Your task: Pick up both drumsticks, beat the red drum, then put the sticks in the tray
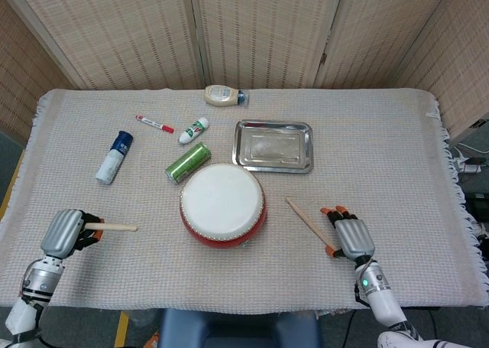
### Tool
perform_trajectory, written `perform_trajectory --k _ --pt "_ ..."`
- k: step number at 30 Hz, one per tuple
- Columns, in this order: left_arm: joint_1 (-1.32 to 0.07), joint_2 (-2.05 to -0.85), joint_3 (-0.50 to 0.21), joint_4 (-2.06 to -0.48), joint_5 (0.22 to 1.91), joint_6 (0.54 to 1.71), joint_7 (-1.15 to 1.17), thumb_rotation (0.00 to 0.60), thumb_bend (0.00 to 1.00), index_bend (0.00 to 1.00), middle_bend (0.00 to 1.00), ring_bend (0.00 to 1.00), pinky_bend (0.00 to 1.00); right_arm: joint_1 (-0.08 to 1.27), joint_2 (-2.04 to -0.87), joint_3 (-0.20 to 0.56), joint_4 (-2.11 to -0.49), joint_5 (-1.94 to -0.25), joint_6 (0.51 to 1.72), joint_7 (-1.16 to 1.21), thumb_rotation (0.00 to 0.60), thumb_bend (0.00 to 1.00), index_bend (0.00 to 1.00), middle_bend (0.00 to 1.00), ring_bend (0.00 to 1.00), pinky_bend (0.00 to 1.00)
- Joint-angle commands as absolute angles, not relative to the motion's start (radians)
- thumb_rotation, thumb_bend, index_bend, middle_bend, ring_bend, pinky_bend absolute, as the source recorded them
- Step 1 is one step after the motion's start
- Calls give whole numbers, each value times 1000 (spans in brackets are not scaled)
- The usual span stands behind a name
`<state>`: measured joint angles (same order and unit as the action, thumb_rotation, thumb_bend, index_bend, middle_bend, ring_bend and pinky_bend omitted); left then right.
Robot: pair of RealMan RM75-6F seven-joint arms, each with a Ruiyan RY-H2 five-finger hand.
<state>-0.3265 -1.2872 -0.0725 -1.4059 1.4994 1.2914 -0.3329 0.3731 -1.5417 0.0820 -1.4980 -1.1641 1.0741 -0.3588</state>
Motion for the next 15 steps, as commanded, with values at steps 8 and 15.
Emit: perform_trajectory --k 8,15 --pt "-331 -1285 -66 -1404 1500 1283 -341 600 669 1000 1000 1000 1000 383 -1547 106 -1427 -1118 1084 -392 600 193 218 195 0 249" --pt "-331 -1286 -62 -1401 1498 1279 -341 600 669 1000 1000 1000 1000 403 -1513 156 -1454 -1080 1060 -347 600 224 272 195 0 246"
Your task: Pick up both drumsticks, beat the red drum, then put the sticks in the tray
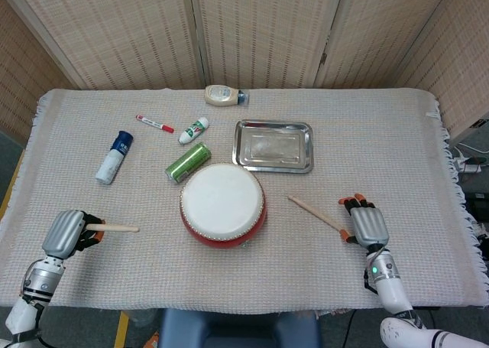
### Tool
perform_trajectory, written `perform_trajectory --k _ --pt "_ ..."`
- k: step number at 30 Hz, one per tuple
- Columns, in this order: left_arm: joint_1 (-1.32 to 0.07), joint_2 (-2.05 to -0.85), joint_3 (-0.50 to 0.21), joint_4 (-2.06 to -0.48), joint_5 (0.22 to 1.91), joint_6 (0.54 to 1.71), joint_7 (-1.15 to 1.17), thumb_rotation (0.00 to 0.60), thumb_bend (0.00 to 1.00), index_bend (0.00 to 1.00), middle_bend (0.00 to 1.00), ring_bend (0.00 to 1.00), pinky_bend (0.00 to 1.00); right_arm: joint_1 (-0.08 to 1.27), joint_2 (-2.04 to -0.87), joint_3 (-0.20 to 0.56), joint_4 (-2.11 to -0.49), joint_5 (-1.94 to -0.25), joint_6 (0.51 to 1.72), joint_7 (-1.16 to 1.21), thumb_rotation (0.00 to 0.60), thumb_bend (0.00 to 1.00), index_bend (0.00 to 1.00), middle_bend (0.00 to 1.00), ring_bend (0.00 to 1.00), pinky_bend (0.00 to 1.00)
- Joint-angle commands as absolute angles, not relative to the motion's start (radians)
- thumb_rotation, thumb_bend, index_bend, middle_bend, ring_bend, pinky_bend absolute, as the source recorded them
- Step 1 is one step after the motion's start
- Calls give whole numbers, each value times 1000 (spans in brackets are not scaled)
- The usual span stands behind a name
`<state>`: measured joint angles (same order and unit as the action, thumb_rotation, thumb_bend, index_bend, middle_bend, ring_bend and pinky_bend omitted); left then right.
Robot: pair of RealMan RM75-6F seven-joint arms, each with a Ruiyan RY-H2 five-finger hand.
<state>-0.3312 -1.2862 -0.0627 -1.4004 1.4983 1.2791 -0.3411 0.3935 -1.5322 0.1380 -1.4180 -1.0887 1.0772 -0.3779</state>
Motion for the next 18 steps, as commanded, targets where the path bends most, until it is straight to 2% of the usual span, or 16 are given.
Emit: perform_trajectory --k 1,5,18 --pt "-331 -1285 -62 -1401 1498 1279 -341 600 669 1000 1000 1000 1000 408 -1505 163 -1469 -1078 1052 -337 600 224 280 195 0 246" --pt "-330 -1283 -62 -1405 1497 1282 -341 600 669 1000 1000 1000 1000 445 -1503 188 -1491 -1065 1021 -336 600 224 315 193 0 239" --pt "-327 -1281 -52 -1406 1497 1277 -342 600 668 1000 1000 1000 1000 570 -1641 210 -1371 -939 944 -453 600 234 379 180 0 237"
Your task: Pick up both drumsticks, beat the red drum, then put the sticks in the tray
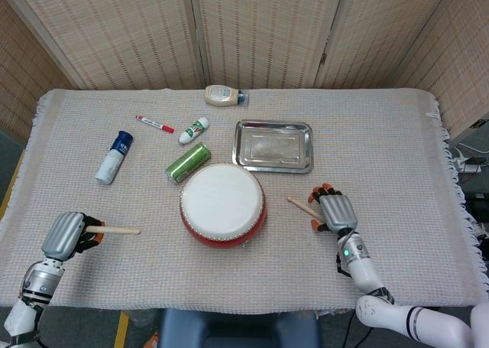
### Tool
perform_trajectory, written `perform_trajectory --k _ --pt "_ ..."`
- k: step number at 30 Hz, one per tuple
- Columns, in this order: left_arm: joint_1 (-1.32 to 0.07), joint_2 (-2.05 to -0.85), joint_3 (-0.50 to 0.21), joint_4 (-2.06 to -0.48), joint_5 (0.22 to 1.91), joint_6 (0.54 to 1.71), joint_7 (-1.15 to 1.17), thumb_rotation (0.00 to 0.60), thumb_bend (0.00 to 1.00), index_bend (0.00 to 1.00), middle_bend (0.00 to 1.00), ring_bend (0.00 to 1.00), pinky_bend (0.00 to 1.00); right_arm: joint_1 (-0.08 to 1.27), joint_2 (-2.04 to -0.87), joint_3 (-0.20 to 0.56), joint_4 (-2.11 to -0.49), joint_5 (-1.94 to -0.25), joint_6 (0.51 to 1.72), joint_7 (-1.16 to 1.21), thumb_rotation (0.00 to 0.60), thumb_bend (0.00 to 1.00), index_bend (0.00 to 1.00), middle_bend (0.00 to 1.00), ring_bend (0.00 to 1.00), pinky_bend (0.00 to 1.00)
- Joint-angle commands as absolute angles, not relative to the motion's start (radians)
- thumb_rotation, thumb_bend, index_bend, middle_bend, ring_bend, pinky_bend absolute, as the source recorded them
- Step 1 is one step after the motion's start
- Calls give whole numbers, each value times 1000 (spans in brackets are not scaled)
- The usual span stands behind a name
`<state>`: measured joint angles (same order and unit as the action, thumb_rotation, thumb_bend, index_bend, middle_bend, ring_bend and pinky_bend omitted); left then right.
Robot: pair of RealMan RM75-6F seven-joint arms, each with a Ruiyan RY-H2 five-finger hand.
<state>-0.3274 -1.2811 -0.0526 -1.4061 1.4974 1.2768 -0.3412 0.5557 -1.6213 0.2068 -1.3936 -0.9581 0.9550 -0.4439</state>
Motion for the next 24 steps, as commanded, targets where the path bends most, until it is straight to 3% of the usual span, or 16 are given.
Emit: perform_trajectory --k 1,17,24 --pt "-326 -1281 -51 -1404 1498 1277 -343 600 669 1000 1000 1000 1000 575 -1648 209 -1359 -933 942 -456 600 239 384 180 0 237" --pt "-323 -1276 -46 -1396 1492 1268 -359 600 666 1000 1000 1000 1000 590 -1694 170 -1308 -985 951 -415 600 298 494 180 0 237" --pt "-324 -1278 -46 -1394 1496 1269 -366 600 661 1000 1000 1000 1000 561 -1671 141 -1347 -1046 973 -348 600 390 612 180 0 237"
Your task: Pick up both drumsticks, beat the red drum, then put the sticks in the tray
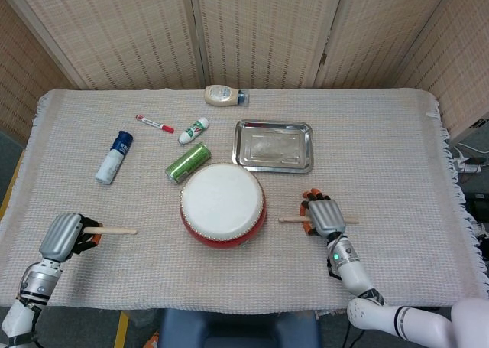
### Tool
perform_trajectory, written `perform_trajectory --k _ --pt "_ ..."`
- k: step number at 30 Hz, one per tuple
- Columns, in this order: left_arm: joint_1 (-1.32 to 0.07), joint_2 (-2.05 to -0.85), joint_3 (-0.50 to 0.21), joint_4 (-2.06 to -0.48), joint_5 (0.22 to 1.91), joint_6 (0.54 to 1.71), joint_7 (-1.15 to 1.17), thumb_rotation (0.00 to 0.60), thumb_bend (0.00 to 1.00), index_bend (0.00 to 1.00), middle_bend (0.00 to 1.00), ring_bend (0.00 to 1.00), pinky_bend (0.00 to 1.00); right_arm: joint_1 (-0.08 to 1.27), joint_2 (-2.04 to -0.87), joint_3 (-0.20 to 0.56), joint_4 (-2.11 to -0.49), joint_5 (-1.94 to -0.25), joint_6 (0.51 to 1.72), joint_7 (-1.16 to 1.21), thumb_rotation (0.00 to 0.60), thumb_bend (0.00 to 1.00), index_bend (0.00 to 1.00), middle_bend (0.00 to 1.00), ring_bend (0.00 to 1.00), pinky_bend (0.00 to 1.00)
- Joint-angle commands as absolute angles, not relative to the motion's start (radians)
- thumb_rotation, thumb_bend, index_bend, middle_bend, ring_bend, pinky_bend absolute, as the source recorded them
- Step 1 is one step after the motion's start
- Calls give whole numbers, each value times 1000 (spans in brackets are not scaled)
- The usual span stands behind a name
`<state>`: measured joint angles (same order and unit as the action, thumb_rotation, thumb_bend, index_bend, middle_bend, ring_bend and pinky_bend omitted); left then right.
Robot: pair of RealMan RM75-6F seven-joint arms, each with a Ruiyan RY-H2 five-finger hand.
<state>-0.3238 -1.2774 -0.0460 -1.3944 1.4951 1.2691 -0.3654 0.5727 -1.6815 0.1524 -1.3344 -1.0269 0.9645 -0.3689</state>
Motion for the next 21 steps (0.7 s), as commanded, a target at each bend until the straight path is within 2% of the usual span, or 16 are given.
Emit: perform_trajectory --k 1,6,13,19,21 --pt "-324 -1278 -46 -1394 1496 1269 -367 600 659 1000 1000 1000 1000 557 -1667 139 -1352 -1052 975 -337 600 400 625 180 0 237" --pt "-320 -1276 -46 -1394 1495 1277 -372 600 656 1000 1000 1000 1000 526 -1617 149 -1415 -1115 994 -192 600 416 648 180 6 237" --pt "-312 -1269 -47 -1402 1494 1287 -375 600 653 1000 1000 1000 1000 474 -1475 206 -1526 -1280 1000 326 600 417 649 215 71 235" --pt "-309 -1262 -47 -1419 1497 1295 -365 600 653 1000 1000 1000 1000 443 -1394 253 -1507 -1345 999 784 600 417 652 278 169 242" --pt "-308 -1260 -46 -1425 1497 1295 -360 600 653 1000 1000 1000 1000 444 -1372 242 -1471 -1393 976 952 600 417 656 299 200 251"
